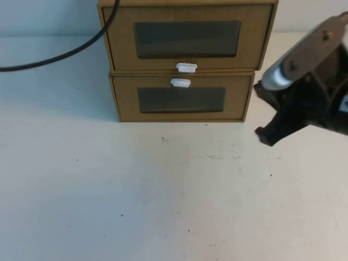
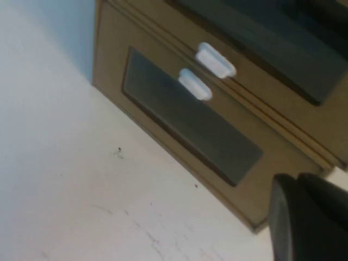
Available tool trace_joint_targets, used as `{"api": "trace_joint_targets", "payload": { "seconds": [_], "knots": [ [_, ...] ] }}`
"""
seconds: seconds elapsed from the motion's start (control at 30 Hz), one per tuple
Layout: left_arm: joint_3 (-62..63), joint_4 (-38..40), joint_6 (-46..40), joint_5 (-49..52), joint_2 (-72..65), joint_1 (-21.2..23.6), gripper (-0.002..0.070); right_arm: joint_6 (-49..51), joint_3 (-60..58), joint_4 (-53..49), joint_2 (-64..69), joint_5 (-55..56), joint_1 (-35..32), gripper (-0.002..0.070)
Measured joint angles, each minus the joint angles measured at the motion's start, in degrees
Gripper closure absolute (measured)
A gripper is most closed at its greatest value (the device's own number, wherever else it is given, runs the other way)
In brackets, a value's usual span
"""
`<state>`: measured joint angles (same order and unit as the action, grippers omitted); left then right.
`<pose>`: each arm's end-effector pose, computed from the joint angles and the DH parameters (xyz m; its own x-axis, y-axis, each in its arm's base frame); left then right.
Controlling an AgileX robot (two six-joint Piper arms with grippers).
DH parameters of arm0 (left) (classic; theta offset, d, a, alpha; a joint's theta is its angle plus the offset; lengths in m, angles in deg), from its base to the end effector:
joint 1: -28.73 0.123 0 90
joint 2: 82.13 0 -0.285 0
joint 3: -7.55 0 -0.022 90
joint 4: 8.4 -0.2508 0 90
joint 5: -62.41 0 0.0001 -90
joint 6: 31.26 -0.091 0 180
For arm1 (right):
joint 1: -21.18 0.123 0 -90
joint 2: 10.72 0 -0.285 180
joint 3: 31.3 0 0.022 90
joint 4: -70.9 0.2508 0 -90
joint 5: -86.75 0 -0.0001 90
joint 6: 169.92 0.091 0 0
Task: Open the shoe box
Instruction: 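Pull the top drawer of the cardboard box fully open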
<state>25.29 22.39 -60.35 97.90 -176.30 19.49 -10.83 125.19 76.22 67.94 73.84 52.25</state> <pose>0.3332 -0.0816 0.4607 -0.2790 0.0995 -0.9551 0.4487 0.8929 -0.0380 0.2356 0.1441 0.3325 -0.2046 -0.4396 -0.8746 -0.6103 0.7558 -0.2371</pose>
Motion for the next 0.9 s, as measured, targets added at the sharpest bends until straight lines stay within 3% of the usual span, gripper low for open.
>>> {"api": "trace_joint_targets", "payload": {
  "seconds": [0.17, 0.3, 0.5, 0.73, 0.9],
  "knots": [
    [12.22, 13.02, -12.56, 9.37, -12.11, -0.10, 0.0680, -5.67, 1.37, -6.72, 8.38, 9.22, 3.39, 0.0664],
    [18.72, 20.31, -18.95, 15.96, -21.43, -0.10, 0.0680, -10.71, 7.59, -10.59, 14.98, 9.99, 3.62, 0.0571],
    [23.74, 23.82, -20.24, 18.62, -29.57, -0.30, 0.0680, -17.67, 19.11, -21.64, 25.43, 6.58, 5.11, 0.0424],
    [24.53, 24.75, -19.88, 19.14, -30.48, -0.30, 0.0680, -17.39, 22.93, -31.29, 30.26, 1.66, 10.23, 0.0406],
    [24.57, 24.96, -18.42, 19.49, -30.52, -0.30, 0.0680, -5.51, 25.97, -44.17, 32.75, -4.05, 13.07, 0.0405]
  ]
}}
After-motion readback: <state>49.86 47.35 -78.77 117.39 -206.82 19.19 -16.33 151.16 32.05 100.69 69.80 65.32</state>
